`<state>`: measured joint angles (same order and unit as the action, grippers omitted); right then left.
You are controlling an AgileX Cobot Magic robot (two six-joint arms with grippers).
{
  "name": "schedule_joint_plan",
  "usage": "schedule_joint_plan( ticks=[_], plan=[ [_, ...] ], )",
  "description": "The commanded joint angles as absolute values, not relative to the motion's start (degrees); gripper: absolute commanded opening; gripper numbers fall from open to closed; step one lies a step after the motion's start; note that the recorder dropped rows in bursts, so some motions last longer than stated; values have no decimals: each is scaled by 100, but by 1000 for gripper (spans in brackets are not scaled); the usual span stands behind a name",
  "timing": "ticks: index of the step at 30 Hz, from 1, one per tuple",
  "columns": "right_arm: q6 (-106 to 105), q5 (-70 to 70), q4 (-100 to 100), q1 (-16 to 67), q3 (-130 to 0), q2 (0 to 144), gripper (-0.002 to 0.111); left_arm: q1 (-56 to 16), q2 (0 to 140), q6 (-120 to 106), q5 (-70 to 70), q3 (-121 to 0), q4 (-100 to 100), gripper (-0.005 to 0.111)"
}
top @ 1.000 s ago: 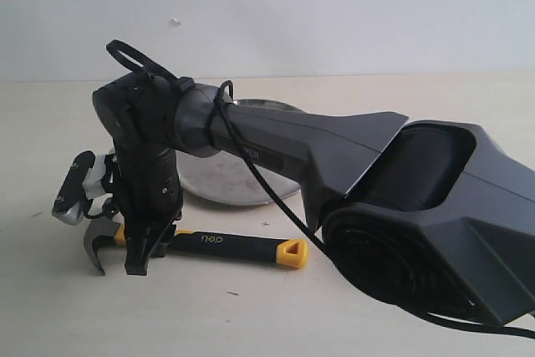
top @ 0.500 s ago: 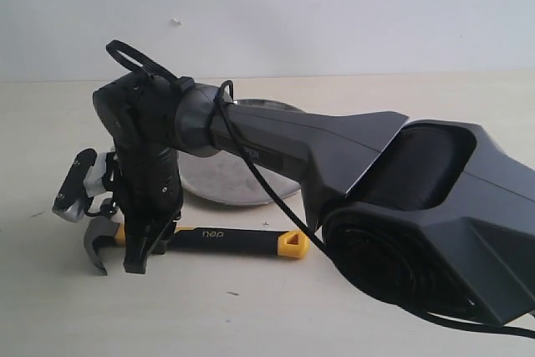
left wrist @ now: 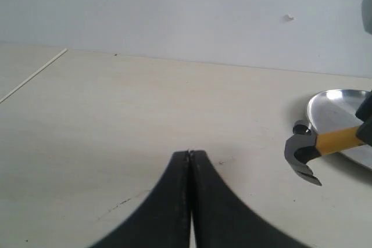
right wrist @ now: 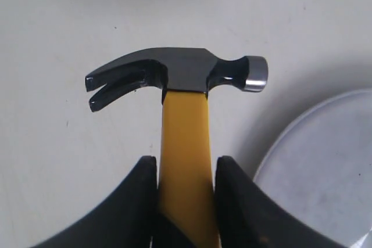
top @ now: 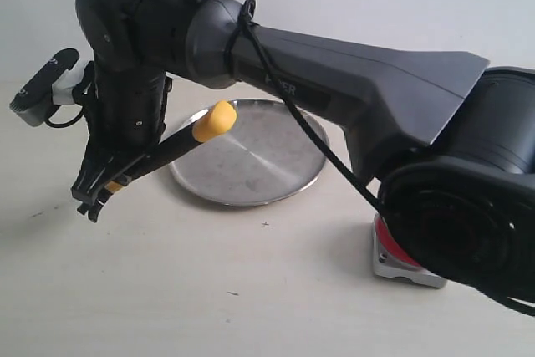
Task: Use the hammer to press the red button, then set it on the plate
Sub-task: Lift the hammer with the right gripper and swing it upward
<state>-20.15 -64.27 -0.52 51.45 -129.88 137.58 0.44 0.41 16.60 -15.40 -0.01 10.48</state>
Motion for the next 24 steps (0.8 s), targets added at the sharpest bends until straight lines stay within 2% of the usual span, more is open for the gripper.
schedule_joint_plan(
  ticks=[1, 8, 18, 24],
  plan=[
    [-1925, -6131, -61, 5129, -13019, 13605, 0, 59, 0, 1663, -1527, 0, 1017, 0],
    [-1721, -5941, -50, 5129, -13019, 13605, 0, 59, 0, 1663, -1527, 0, 1017, 0],
    [-869, -4475, 163, 5129, -13019, 13463, 0, 59, 0, 1663, -1527, 0, 1017, 0],
    [-723, -4122, 174, 5129, -13019, 13321, 0, 59, 0, 1663, -1527, 0, 1017, 0]
  ],
)
